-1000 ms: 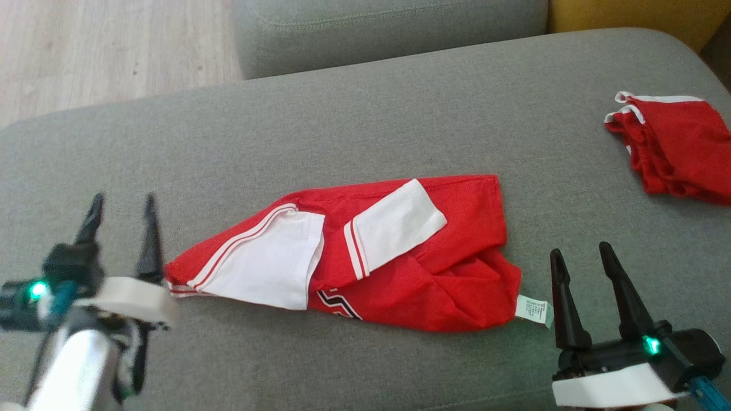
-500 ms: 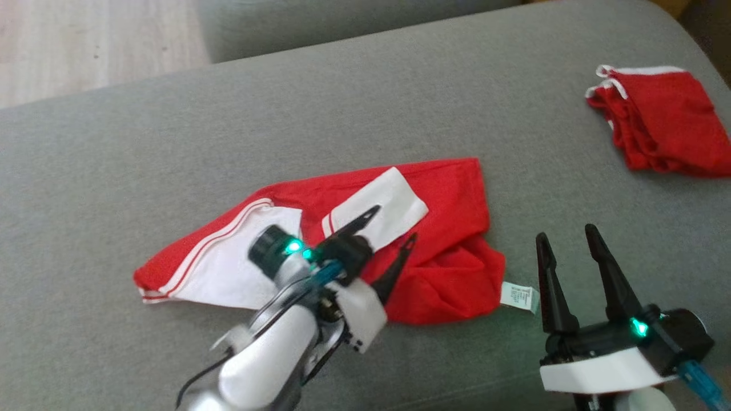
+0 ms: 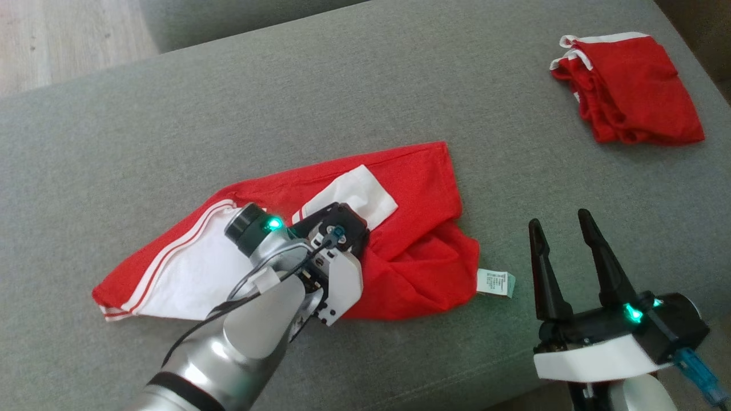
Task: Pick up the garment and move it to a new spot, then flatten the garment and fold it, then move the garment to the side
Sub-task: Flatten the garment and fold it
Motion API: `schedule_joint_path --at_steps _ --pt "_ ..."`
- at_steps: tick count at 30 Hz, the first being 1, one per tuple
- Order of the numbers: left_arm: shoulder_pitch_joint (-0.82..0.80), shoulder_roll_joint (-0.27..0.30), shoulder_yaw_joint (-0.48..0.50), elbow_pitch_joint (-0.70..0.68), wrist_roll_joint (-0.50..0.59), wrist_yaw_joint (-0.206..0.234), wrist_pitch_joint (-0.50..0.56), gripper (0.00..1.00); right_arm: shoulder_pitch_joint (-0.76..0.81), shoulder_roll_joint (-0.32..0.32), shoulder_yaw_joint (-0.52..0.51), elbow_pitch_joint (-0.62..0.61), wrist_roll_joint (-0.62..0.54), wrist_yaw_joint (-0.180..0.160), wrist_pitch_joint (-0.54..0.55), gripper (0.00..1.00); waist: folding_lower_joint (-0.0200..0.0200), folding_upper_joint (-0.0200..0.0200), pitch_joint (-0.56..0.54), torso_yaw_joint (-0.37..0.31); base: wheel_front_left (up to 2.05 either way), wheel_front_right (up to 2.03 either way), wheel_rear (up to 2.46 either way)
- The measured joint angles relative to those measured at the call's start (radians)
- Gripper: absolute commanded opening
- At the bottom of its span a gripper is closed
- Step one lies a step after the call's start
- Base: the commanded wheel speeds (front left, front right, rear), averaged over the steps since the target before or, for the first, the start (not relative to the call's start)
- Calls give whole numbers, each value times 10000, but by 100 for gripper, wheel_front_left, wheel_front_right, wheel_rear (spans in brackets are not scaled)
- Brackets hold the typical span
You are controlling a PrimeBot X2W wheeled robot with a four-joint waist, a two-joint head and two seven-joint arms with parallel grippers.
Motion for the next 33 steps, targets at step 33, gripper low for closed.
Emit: schedule_joint_path --at_steps 33 --pt "-587 347 -1005 -470 339 621 100 100 -33 0 -35 -29 159 0 0 100 0 0 158 -539 0 0 0"
